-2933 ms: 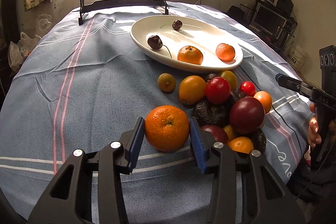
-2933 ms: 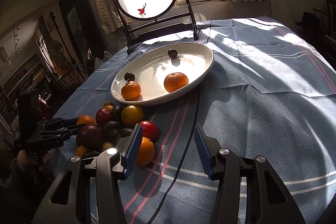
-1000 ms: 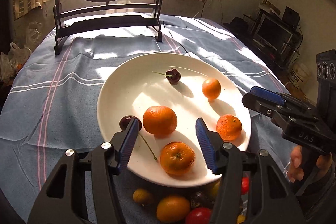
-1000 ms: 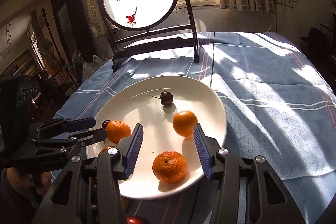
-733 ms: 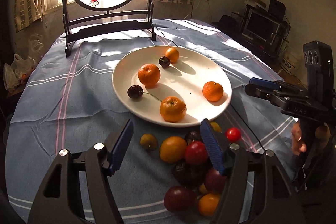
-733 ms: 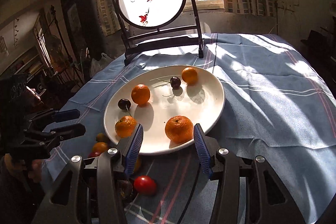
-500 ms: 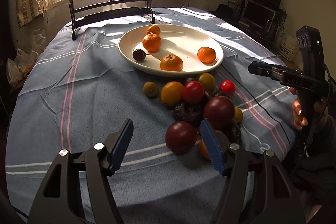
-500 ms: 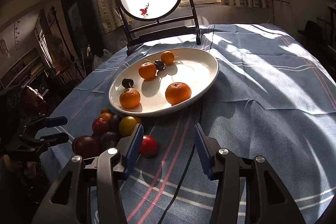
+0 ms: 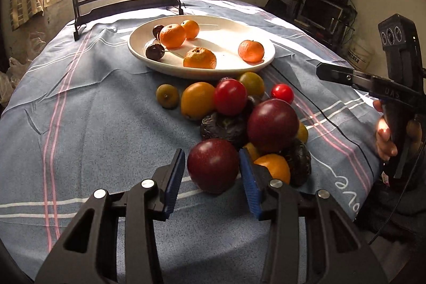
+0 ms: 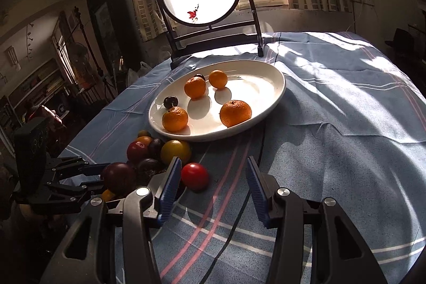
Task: Organize fruits
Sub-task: 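Grasp a red plum with the left tool while the right tool grasps a yellow plum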
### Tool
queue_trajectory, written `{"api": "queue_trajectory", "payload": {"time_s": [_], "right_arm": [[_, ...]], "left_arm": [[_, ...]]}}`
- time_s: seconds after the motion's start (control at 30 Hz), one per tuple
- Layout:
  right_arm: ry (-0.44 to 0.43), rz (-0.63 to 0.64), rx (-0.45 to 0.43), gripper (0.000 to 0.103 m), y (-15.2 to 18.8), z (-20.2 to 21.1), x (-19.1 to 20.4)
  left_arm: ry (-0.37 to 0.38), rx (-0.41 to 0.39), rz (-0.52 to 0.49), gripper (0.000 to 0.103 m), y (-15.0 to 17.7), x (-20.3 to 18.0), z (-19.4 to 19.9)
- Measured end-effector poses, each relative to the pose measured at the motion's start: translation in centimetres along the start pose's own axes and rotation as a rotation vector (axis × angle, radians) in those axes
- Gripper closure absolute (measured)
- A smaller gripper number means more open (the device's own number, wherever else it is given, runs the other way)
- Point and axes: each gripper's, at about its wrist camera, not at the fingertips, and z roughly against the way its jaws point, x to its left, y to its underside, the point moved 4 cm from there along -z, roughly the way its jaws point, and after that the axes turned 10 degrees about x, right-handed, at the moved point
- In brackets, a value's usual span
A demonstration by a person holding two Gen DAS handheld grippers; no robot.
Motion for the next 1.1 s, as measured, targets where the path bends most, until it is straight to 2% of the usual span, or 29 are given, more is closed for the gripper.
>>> {"api": "queue_trajectory", "payload": {"time_s": [0.03,0.23,0.4,0.53,0.73,0.83,1.0,1.1], "right_arm": [[-0.006,0.020,0.007,0.053,0.1,0.0,0.4],[-0.038,0.139,0.100,0.053,1.5,-0.8,3.5],[-0.058,0.149,0.144,0.053,3.0,-1.6,5.6],[-0.035,0.172,0.172,0.053,3.5,-2.5,7.0],[-0.062,0.132,0.195,0.053,3.4,-3.1,7.1],[-0.105,0.084,0.219,0.053,3.3,-3.4,6.6],[-0.117,0.027,0.215,0.053,3.1,-3.3,5.2],[-0.091,0.067,0.228,0.061,3.1,-3.8,6.2]], "left_arm": [[0.004,-0.001,0.006,0.066,0.1,0.1,0.0],[-0.013,-0.015,0.021,0.066,1.5,0.1,1.4],[-0.030,-0.049,0.022,0.066,1.9,0.4,2.9],[-0.023,-0.065,0.026,0.066,2.0,0.1,3.8],[-0.014,-0.107,0.026,0.066,2.2,-0.2,6.0],[-0.004,-0.111,0.036,0.066,2.3,0.1,6.2],[-0.006,-0.115,0.042,0.066,2.4,0.3,6.4],[-0.005,-0.116,0.046,0.066,2.4,0.3,6.3]]}}
